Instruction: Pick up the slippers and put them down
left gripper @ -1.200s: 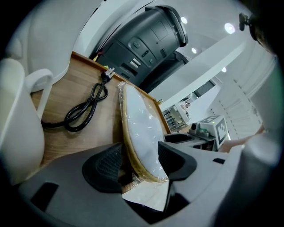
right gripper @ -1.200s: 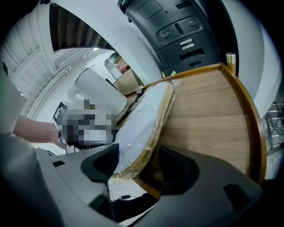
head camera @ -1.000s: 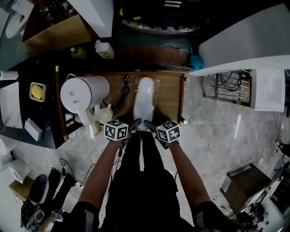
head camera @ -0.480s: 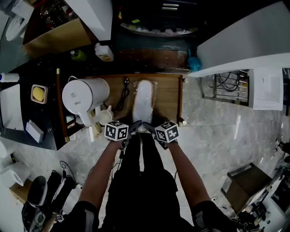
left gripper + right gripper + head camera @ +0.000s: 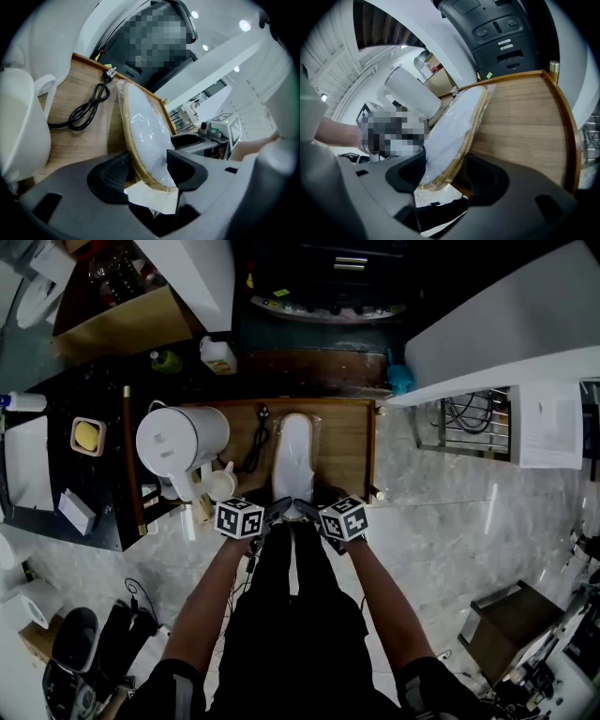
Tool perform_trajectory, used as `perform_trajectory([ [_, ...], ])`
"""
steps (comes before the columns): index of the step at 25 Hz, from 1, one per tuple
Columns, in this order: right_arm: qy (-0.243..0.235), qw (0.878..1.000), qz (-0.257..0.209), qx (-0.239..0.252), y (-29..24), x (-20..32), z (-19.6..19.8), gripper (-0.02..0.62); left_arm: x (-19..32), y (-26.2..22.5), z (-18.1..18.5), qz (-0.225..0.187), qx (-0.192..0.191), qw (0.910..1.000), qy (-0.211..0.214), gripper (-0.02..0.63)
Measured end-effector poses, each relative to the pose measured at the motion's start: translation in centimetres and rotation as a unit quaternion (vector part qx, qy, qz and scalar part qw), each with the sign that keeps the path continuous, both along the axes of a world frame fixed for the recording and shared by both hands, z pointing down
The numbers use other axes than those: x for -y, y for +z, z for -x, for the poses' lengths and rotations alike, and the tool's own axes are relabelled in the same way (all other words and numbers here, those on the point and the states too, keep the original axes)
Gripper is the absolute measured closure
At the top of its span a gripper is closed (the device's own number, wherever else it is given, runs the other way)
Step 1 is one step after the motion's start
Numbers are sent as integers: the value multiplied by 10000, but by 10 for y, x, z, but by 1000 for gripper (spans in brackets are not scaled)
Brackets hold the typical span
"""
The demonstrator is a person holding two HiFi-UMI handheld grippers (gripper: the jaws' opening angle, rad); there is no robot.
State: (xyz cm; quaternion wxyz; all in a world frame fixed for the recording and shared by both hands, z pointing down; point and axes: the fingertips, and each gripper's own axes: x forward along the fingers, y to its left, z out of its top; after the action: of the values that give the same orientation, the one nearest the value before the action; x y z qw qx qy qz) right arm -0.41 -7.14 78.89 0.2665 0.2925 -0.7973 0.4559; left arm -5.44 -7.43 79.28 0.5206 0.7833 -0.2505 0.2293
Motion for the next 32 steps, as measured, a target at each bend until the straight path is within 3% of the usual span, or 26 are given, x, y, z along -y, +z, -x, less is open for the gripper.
perform_trajectory([
  [32,55,9964,-838,115,-124,-27,1,327,-29,-121,3,-871,-333,9956,33,362],
])
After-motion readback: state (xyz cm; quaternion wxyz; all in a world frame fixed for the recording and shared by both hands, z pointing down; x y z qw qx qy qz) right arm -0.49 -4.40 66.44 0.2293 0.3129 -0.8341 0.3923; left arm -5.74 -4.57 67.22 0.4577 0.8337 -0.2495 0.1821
